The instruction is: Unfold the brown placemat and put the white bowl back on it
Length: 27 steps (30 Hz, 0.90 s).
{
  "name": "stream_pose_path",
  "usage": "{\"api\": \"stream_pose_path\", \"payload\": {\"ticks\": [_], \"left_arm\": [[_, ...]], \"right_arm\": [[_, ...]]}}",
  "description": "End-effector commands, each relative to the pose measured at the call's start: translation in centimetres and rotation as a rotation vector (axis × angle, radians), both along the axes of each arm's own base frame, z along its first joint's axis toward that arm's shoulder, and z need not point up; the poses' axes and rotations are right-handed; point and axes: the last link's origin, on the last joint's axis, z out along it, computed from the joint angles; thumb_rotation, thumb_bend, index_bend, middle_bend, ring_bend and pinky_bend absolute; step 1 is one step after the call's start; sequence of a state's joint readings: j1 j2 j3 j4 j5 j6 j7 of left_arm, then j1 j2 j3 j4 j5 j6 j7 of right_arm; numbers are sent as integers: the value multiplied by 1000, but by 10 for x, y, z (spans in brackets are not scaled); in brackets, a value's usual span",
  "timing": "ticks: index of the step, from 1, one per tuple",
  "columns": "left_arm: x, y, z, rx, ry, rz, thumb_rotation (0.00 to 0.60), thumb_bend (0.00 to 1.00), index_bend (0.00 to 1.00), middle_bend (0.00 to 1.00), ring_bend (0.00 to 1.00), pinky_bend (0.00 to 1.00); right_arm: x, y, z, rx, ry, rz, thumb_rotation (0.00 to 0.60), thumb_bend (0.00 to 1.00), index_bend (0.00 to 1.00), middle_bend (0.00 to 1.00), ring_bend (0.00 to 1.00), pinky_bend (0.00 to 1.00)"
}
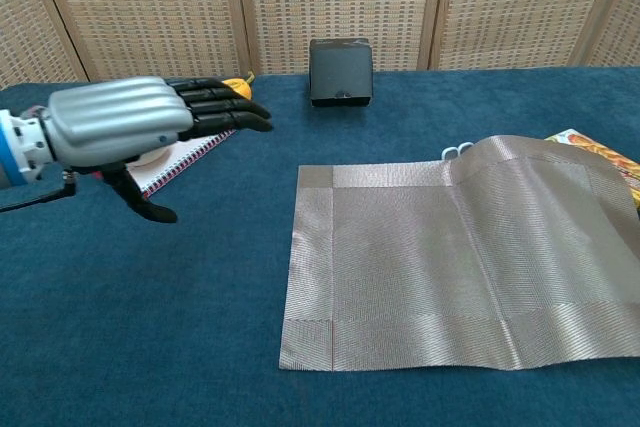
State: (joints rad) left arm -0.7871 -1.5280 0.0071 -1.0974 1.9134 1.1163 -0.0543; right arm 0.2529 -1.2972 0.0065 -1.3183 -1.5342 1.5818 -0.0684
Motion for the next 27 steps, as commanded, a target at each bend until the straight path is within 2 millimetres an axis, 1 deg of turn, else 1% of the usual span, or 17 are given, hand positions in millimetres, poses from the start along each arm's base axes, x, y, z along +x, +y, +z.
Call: {"api": "stream_pose_path", "payload": {"ticks": [1,5,11,20,27], "left_arm": [[15,5,-25,-44,44,-63,600,0,0,0,0,0],[25,10,-43,-43,80,-116,600,0,0,0,0,0],[35,16,-69,-38,150,-181,600,0,0,0,0,0],[52,20,-94,-42,150,-197,600,0,0,0,0,0],[61,23,-106,-40,154,-198,600,0,0,0,0,0]], "right_arm": [[-1,7,-5,-18,-41,-26,600,0,0,0,0,0],[-2,13,-6,-38,-60,-30,600,0,0,0,0,0],[-2,17,-6,-39,-49,-23,600,0,0,0,0,0],[-2,17,-4,-39,-56,-22,600,0,0,0,0,0],[0,18,-3,-43,-63,-15,600,0,0,0,0,0]]}}
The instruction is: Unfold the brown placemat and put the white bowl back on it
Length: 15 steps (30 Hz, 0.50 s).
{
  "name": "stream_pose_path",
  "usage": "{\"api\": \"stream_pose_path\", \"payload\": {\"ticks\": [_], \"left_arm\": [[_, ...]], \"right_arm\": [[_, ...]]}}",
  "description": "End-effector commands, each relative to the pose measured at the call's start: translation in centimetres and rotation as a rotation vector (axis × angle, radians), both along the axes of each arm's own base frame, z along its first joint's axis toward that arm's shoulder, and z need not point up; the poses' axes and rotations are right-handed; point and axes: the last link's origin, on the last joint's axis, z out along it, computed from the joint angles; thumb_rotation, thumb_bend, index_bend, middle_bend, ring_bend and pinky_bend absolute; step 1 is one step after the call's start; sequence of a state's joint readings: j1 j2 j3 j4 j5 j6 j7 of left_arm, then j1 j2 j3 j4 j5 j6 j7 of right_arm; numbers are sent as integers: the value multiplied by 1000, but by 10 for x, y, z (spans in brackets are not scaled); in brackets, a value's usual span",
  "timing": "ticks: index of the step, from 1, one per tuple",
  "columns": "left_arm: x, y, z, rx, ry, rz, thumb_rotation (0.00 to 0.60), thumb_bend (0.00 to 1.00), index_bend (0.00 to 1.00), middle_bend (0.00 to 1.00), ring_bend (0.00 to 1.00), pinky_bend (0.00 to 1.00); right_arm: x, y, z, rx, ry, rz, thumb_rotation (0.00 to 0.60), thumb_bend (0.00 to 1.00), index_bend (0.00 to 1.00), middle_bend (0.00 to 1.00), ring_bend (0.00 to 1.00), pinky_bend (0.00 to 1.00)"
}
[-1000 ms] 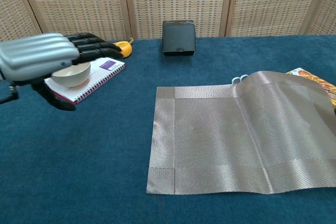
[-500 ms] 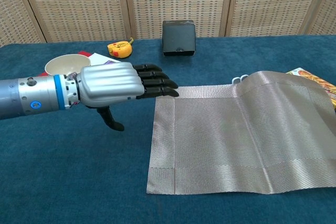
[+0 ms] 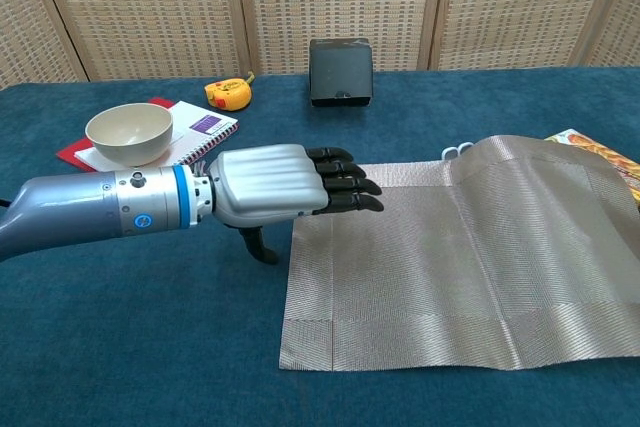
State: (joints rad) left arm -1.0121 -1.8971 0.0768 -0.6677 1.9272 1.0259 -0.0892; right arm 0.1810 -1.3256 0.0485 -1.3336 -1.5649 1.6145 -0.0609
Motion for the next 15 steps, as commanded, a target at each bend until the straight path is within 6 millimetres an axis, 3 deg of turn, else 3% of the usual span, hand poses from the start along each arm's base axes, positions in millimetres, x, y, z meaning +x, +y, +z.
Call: {"api": "stream_pose_path", "payload": {"ticks": [1,8,15], "left_arm": [[4,1,-4,0,1,1,600,0,0,0,0,0],[8,1,-9,-5,-7,-3,600,37,0,0,0,0],[13,-1,-12,-11,-17,-13,600,316,0,0,0,0]], "right_arm": [[1,1,0,0,-4,5,600,0,0,0,0,0],[3,2,1,6,-10,13,600,0,0,0,0,0],[4,3,1,6,-15,21,600,0,0,0,0,0]]}}
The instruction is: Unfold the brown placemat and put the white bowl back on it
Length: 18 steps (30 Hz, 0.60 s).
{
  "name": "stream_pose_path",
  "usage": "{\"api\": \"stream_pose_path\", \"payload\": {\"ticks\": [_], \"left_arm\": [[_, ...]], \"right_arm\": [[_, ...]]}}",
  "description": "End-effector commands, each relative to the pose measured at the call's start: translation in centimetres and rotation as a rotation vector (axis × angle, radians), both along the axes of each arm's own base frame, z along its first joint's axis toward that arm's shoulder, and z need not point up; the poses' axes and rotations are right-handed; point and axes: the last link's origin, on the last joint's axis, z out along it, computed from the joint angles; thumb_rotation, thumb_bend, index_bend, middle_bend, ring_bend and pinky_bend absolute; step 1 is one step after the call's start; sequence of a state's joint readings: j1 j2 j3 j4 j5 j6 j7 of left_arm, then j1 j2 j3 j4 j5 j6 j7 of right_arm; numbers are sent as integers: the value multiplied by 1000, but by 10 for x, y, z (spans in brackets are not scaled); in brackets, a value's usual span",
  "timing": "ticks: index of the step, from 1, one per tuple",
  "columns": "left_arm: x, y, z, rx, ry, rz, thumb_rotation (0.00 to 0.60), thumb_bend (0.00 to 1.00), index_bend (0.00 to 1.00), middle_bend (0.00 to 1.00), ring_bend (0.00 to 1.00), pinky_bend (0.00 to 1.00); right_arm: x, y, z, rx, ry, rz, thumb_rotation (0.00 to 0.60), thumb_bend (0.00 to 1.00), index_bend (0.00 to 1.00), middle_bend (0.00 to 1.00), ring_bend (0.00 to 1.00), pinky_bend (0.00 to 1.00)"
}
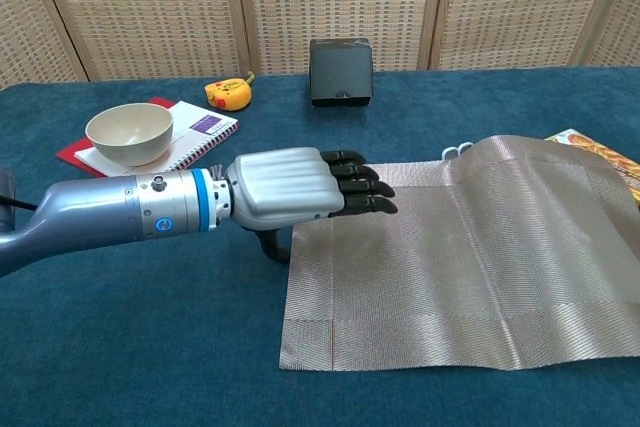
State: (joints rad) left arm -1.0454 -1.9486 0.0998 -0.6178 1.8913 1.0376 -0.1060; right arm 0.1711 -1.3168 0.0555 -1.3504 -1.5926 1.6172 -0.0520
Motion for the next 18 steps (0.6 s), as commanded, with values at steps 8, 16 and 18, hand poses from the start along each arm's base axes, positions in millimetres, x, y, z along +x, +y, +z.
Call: {"api": "stream_pose_path", "payload": {"ticks": [8,16,18], "left_arm": [[4,0,1,-4,-16,2,600,395,30,0,0,0],[8,0,0,1,-21,2,600,443,53,0,0,0],[8,0,0,3,-24,1,600,443,66,0,0,0]], "right_arm": [[2,1,1,2,-11,9,600,0,0,0,0,0],[4,2,3,3,-21,21,600,0,0,0,0,0],[4,3,3,3,-19,21,600,0,0,0,0,0]]}}
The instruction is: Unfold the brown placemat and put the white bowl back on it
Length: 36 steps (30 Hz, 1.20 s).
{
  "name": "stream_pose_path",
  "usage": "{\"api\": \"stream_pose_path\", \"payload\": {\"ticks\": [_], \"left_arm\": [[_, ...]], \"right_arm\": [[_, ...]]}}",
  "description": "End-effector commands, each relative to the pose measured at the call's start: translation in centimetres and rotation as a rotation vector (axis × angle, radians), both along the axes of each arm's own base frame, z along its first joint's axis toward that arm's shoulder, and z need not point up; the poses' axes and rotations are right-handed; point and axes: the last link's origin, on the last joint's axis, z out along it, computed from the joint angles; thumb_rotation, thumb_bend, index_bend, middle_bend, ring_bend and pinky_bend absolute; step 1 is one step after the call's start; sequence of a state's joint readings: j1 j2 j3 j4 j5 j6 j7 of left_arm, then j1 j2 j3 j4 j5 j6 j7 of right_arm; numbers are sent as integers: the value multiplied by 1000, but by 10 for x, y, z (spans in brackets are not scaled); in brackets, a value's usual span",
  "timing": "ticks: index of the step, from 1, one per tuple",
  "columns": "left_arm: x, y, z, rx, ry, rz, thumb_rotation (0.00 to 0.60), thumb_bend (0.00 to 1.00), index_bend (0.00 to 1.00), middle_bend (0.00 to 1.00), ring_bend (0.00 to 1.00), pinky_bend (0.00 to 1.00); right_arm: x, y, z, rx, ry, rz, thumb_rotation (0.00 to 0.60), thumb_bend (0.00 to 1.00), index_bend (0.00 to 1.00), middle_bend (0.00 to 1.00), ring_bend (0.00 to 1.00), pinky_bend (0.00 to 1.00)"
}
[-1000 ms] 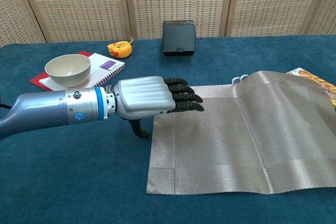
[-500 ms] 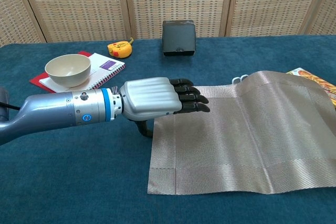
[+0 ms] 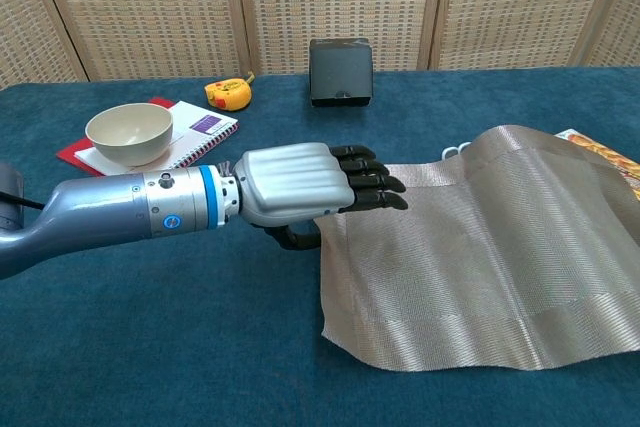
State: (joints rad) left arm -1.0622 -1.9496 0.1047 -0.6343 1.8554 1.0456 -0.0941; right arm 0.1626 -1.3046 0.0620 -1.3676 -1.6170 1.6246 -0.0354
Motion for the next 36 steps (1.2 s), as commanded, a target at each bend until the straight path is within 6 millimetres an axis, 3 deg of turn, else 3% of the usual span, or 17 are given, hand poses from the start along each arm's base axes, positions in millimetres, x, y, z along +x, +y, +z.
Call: {"api": "stream_pose_path", "payload": {"ticks": [1,13,26,36], "left_arm": [[1,0,0,1,-3,1,600,443,73,0,0,0],[-3,-5,-7,-13,5,24,600,445,284,0,0,0],[-3,-9,-17,-22,3,41,600,460,378,0,0,0],[-1,-8,-18,-24,-25,61,600,460,621,0,0,0]], "right_arm": [[0,0,0,0,1,1,600,0,0,0,0,0],[3,2,2,0,-2,16,600,0,0,0,0,0],[4,3,3,3,-8,24,600,0,0,0,0,0],[5,4,4,5,-14,32,600,0,0,0,0,0]]}}
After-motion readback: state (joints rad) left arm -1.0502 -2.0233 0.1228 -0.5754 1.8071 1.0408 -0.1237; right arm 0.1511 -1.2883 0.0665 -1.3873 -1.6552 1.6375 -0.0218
